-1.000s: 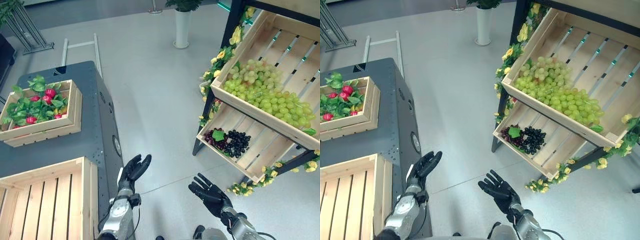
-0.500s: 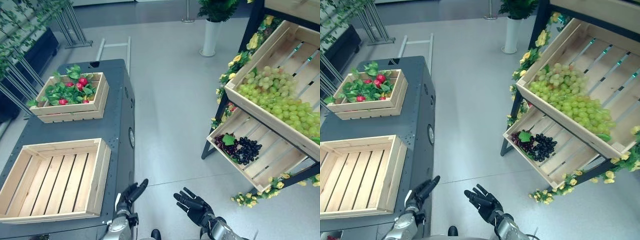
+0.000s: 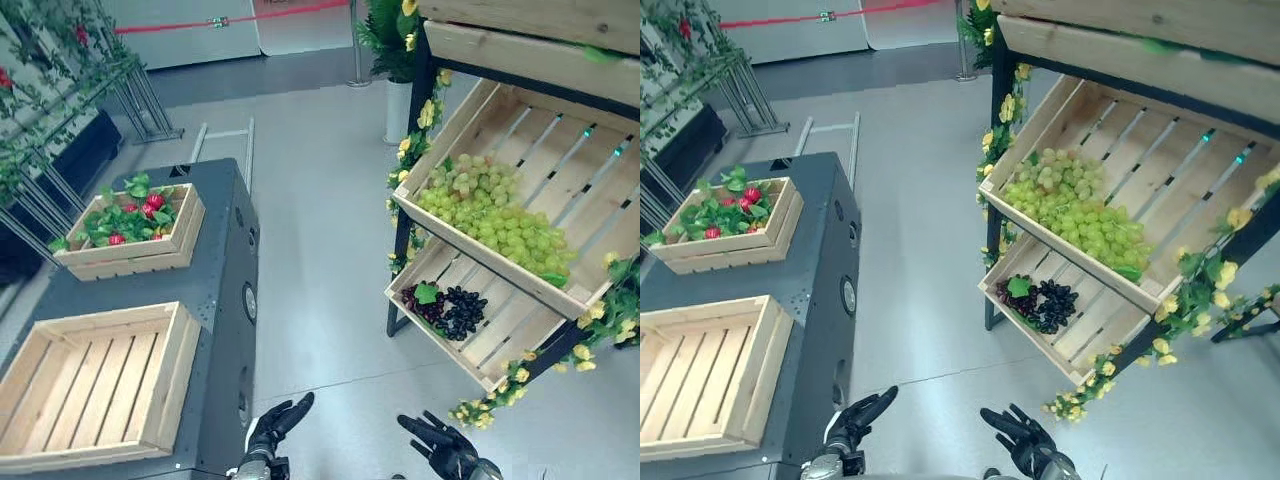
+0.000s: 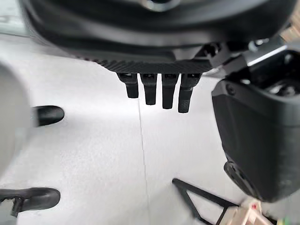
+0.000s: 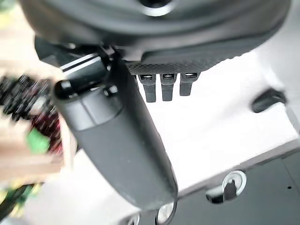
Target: Pick up the fruits from the basket on one side to the basket on the other side
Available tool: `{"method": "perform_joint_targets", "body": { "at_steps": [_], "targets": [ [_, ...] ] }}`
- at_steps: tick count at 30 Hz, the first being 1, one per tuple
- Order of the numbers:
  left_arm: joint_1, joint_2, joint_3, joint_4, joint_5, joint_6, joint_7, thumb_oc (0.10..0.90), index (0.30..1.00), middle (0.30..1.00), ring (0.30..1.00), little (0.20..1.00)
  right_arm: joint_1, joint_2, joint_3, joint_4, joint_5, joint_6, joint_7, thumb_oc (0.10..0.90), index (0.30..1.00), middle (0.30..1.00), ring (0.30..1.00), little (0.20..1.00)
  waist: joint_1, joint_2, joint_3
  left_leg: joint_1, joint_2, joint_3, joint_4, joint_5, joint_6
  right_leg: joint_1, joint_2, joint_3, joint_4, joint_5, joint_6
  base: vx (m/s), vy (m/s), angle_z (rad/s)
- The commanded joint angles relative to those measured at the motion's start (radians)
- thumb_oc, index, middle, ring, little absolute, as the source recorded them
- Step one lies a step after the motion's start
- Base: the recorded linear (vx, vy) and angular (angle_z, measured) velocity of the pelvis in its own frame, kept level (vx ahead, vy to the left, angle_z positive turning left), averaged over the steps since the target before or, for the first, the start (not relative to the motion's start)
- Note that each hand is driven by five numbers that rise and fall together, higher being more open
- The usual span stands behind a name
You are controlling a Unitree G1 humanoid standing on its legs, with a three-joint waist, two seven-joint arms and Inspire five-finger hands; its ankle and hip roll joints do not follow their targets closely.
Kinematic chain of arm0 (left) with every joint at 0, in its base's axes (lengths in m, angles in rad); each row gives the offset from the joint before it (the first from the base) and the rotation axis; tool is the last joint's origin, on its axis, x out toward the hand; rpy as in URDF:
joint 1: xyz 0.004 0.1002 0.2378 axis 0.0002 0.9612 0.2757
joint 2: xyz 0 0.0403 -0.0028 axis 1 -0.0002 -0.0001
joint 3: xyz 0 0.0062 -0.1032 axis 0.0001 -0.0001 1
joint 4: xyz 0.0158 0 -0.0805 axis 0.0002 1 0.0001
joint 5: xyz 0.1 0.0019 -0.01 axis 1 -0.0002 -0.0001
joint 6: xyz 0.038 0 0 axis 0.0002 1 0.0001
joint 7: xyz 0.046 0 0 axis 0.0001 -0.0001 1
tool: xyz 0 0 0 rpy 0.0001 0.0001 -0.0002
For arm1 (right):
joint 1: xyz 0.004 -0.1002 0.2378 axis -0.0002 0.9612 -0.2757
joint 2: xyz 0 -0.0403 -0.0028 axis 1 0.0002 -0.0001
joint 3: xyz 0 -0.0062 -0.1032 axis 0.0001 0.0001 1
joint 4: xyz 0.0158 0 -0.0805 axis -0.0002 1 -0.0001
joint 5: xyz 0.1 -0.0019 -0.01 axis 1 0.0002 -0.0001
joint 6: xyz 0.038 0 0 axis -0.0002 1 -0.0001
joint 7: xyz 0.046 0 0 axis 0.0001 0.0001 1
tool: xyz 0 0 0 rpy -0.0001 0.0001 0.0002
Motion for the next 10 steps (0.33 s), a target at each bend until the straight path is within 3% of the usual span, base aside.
{"method": "perform_joint_targets", "body": {
  "at_steps": [1, 3, 6, 9, 10],
  "targets": [
    [-0.099, 0.025, -0.039, 0.050, 0.168, 0.021, -0.030, 0.800, 0.900, 0.900, 0.900, 0.900, -0.092, 0.077, -0.016, 0.005, 0.091, -0.041, 0.065, 0.800, 0.900, 0.900, 0.900, 0.900, 0.000, -0.028, 0.007, 0.019, -0.050, 0.001, -0.009, -0.075, 0.011, 0.015, 0.008, 0.056, 0.026, -0.039, -0.009, 0.03, 0.041, 0.07],
    [-0.090, 0.039, -0.082, 0.109, 0.177, 0.026, -0.030, 0.800, 0.900, 0.900, 0.900, 0.900, -0.090, 0.084, -0.009, 0.046, 0.034, -0.046, 0.092, 0.800, 0.900, 0.900, 0.900, 0.900, -0.006, -0.027, 0.008, 0.023, -0.057, -0.006, 0.004, -0.082, 0.020, 0.019, 0.007, 0.069, 0.021, -0.032, -0.008, 0.04, 0.029, 0.05],
    [-0.068, 0.041, -0.070, 0.125, 0.107, 0.039, -0.020, 0.800, 0.900, 0.900, 0.900, 0.900, -0.080, 0.080, 0.008, 0.045, -0.030, -0.037, 0.098, 0.800, 0.900, 0.900, 0.900, 0.900, -0.004, -0.026, -0.004, 0.032, -0.059, 0.004, -0.011, -0.087, 0.024, 0.023, 0.008, 0.057, 0.005, -0.030, -0.002, 0.00, 0.000, 0.00],
    [-0.046, 0.034, -0.044, 0.141, 0.109, 0.017, -0.015, 0.800, 0.900, 0.900, 0.900, 0.900, -0.077, 0.084, 0.002, 0.051, -0.016, -0.048, 0.094, 0.800, 0.900, 0.900, 0.900, 0.900, 0.003, -0.029, -0.011, 0.034, -0.062, -0.006, -0.011, -0.092, 0.026, 0.028, 0.010, 0.054, 0.005, -0.034, -0.002, 0.03, -0.009, 0.04],
    [-0.025, 0.029, -0.027, 0.147, 0.128, -0.016, -0.015, 0.800, 0.900, 0.900, 0.900, 0.900, -0.069, 0.092, -0.006, 0.049, 0.007, -0.042, 0.084, 0.800, 0.900, 0.900, 0.900, 0.900, 0.009, -0.036, -0.016, 0.040, -0.062, -0.005, -0.011, -0.094, 0.029, 0.035, 0.012, 0.053, 0.005, -0.036, -0.005, 0.06, -0.023, 0.01]
  ]
}}
